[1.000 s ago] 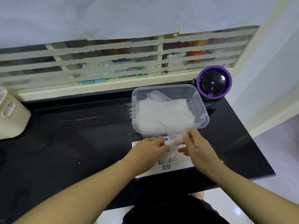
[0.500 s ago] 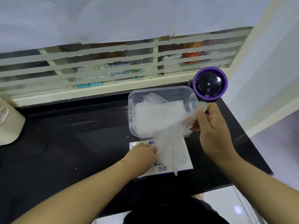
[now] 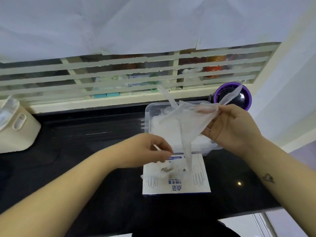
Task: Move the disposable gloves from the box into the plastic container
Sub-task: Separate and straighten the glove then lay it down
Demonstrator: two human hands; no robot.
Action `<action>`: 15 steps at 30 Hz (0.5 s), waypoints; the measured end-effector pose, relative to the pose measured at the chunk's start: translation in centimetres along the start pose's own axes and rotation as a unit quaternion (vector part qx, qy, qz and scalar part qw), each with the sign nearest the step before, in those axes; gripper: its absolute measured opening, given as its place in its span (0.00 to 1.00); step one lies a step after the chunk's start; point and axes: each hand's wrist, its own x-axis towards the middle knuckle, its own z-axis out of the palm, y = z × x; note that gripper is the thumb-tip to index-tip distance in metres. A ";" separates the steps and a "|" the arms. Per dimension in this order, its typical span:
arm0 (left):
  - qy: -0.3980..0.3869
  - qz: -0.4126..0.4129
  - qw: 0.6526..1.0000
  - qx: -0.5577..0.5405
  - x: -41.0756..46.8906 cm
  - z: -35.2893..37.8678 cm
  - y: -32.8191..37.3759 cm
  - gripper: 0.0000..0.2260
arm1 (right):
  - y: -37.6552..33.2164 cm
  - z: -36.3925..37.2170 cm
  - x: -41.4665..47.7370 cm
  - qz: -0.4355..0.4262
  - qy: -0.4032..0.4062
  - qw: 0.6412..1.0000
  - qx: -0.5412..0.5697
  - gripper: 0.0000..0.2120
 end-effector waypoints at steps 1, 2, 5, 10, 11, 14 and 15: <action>0.022 0.006 0.999 -0.042 0.2 -0.7 0.3 0.06 | -0.1 0.2 0.1 0.006 -0.009 1.000 0.004 0.22; 0.039 0.019 0.995 -0.090 0.4 -1.3 0.4 0.08 | -0.2 0.6 0.2 0.010 -0.020 1.000 0.006 0.24; 0.038 0.055 0.973 -0.223 1.3 -2.1 0.7 0.25 | -0.5 1.1 0.5 0.026 -0.041 0.999 0.016 0.26; 0.025 0.097 0.923 -0.371 3.7 -1.1 2.6 0.32 | -0.5 2.1 1.1 0.082 -0.076 0.994 -0.001 0.27; 0.036 0.099 0.909 -0.403 4.1 -1.0 3.1 0.27 | -0.5 2.1 1.3 0.090 -0.071 0.993 -0.006 0.27; 0.100 0.099 0.876 -0.462 4.9 -1.2 3.4 0.15 | -0.9 1.4 2.2 0.092 -0.054 0.994 -0.032 0.23; 0.123 0.097 0.871 -0.466 5.1 -1.3 3.2 0.12 | -1.1 1.0 2.5 0.093 -0.046 0.994 -0.027 0.24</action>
